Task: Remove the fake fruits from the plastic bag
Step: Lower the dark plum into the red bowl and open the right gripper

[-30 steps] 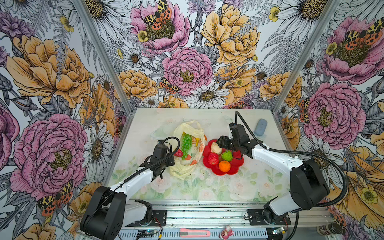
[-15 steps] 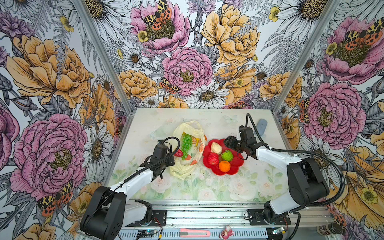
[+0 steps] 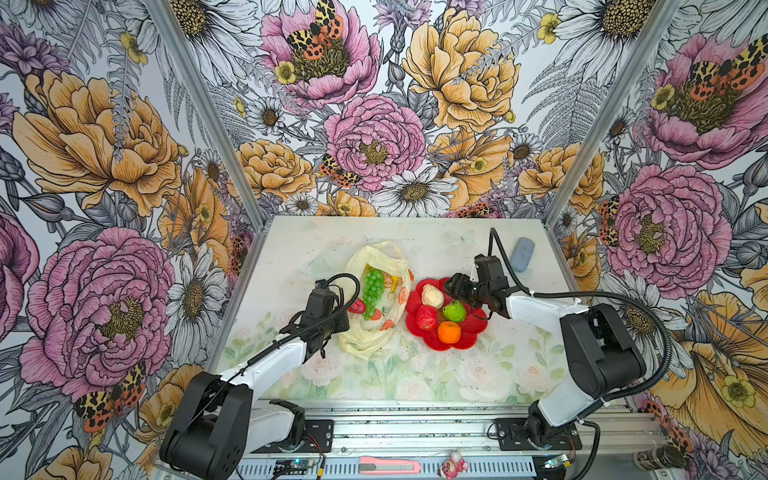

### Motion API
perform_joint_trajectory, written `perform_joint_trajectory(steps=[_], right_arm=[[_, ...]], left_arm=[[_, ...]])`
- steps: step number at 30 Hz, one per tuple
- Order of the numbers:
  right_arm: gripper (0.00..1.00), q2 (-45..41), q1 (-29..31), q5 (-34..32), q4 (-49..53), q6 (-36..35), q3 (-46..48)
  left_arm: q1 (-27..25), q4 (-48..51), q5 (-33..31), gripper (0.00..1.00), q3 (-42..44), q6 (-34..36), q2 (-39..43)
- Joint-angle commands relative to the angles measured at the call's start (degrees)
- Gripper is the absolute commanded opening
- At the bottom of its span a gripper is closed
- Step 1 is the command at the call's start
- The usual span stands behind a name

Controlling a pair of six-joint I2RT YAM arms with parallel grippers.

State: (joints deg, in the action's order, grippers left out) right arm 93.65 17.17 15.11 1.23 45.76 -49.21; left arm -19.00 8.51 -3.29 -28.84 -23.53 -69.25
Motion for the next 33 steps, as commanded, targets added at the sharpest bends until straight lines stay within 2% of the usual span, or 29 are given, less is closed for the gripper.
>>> perform_joint_trajectory(steps=[1,22,33], right_arm=[[0.66,1.13,-0.31,0.37,-2.11,0.65,0.19],[0.78,2.97,-0.38,1.15,-3.08,0.5,0.34],[0.85,-0.61,-0.51,-0.49,-1.56,0.04,1.73]], left_arm=[[-0.42,-1.27,-1.11,0.0,-0.96,1.16,0.14],[-0.42,-1.28,-1.09,0.0,-0.87,1.21,0.37],[-0.42,-1.14,-1.1,0.0,-0.92,1.21,0.51]])
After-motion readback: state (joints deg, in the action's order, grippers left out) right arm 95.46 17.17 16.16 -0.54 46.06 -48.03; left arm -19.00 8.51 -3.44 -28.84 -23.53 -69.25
